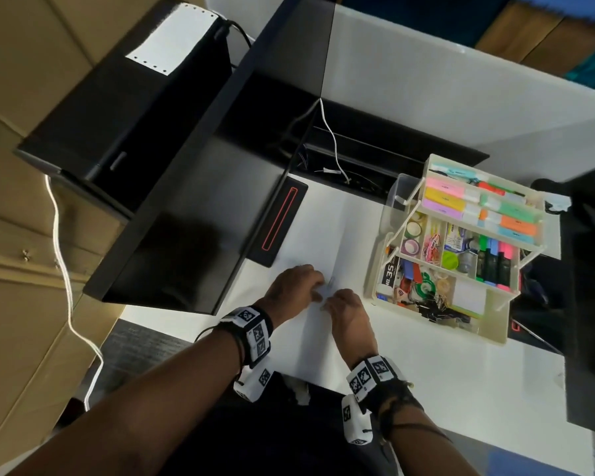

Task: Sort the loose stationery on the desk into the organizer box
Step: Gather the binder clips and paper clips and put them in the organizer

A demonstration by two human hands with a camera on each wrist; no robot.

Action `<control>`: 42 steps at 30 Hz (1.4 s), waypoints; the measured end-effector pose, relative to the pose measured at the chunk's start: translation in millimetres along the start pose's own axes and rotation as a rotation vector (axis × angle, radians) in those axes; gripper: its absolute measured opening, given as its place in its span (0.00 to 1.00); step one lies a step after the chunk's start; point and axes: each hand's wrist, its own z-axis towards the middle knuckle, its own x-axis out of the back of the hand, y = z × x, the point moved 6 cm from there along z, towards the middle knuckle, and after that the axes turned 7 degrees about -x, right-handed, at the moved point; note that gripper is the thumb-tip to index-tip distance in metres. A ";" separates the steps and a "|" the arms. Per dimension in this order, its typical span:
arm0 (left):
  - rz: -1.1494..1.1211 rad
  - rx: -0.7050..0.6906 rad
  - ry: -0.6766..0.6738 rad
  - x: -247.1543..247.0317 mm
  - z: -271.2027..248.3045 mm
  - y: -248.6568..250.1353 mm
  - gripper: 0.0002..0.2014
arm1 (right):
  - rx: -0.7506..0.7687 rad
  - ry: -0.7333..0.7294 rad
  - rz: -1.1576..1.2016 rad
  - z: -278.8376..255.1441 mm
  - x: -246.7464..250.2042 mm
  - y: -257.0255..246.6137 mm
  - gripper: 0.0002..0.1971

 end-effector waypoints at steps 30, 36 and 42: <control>0.453 -0.044 -0.149 -6.0 -12.4 17.5 0.09 | -0.275 -0.122 -0.111 -2.3 8.3 8.5 0.13; 0.436 -0.066 -0.154 -17.1 -16.3 13.8 0.08 | -0.240 -0.189 -0.129 -4.3 1.5 25.8 0.10; -0.093 0.133 0.041 1.7 -9.2 3.9 0.06 | -0.219 -0.047 0.133 -17.0 55.5 16.8 0.09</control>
